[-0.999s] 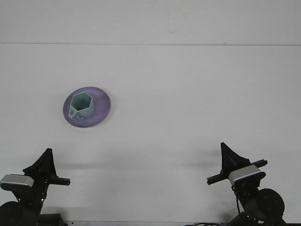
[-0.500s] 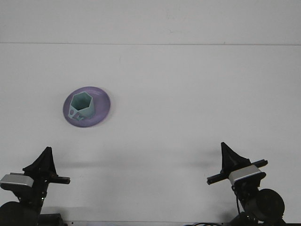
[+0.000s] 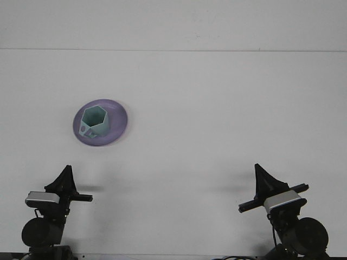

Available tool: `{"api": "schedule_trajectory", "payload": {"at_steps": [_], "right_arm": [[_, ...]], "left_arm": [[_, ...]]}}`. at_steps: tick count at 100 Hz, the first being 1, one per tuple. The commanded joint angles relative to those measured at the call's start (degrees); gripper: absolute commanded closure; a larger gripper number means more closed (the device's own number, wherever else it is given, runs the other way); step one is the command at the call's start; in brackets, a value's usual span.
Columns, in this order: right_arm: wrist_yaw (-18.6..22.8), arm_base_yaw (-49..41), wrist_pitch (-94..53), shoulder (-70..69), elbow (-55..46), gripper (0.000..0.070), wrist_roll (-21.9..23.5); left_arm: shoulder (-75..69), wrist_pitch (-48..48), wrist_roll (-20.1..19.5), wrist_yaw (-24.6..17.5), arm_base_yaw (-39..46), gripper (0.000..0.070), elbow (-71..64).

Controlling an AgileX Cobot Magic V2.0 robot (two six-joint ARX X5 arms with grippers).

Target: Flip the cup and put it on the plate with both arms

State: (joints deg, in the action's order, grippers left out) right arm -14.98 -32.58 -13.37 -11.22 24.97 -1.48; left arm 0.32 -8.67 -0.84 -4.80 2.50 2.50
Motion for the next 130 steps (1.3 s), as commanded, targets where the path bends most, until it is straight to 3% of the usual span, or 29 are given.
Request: {"api": "schedule_trajectory", "payload": {"at_steps": [1,15,24,79,86,93,100,106,122,130], "right_arm": [[0.0,-0.3,0.7,0.0,0.6,0.0700,0.2],[0.0,-0.3,0.7,0.0,0.6,0.0700,0.2],[0.0,-0.3,0.7,0.0,0.6,0.0700,0.2],[0.0,-0.3,0.7,0.0,0.6,0.0700,0.2],[-0.5,-0.3,1.1,0.0,0.6,0.0700,-0.5],[-3.0,-0.3,1.4,0.0,0.5,0.0700,-6.1],[-4.7,2.0,1.8,0.0,0.1,0.0700,-7.4],[-1.4,7.1,3.4,0.0,-1.7,0.0700,-7.6],[17.0,23.1,8.9,2.8,-10.5,0.0700,-9.3],[21.1,28.0,9.1,6.4,-14.9,0.0700,-9.0]], "left_arm": [[-0.1,-1.6,-1.3,0.1,0.2,0.0685,-1.1],[-0.1,-0.9,-1.1,-0.3,0.2,0.0685,-1.7],[-0.1,-0.9,1.4,-0.3,0.1,0.0685,-1.7],[-0.1,-0.4,1.4,-0.2,0.1,0.0685,-1.7],[-0.1,-0.4,1.4,-0.2,0.1,0.0685,-1.7],[-0.1,-0.4,1.4,-0.1,0.1,0.0685,-1.7],[-0.1,-0.4,1.4,-0.2,0.1,0.0685,-1.7],[-0.1,-0.4,1.4,-0.2,0.1,0.0685,-1.7],[-0.1,-0.4,1.4,-0.2,0.1,0.0685,-1.7],[-0.1,-0.4,1.4,-0.1,0.1,0.0685,-1.7]]}}
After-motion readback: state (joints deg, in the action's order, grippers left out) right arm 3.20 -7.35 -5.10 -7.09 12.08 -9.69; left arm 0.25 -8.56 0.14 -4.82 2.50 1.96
